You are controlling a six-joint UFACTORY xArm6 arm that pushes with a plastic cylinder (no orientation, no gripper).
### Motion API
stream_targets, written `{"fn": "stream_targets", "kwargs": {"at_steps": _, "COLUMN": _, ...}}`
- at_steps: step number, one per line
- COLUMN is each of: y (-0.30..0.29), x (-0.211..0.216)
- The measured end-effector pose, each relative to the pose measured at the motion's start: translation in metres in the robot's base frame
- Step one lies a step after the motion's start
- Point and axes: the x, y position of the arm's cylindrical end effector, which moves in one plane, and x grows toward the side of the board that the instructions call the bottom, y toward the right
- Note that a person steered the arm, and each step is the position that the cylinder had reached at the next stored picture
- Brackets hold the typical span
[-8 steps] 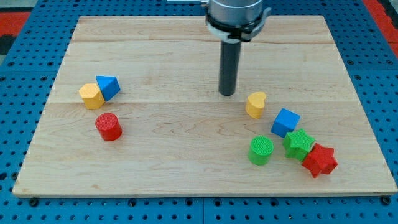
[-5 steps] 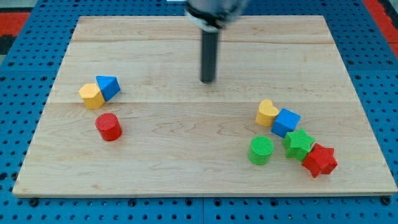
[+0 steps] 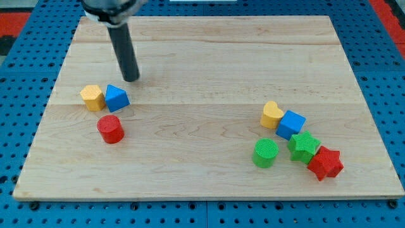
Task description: Move the blue triangle yellow hexagon and the red circle into the group of blocks
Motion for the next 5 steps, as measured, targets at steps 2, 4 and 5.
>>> {"fn": "stream_targets", "kwargs": {"at_steps": 2, "y": -0.127, "x": 0.054}}
{"fn": "stream_targets", "kwargs": {"at_steps": 4, "y": 0.035, "x": 0.056}}
{"fn": "stream_targets", "kwargs": {"at_steps": 5, "y": 0.106, "x": 0.065}}
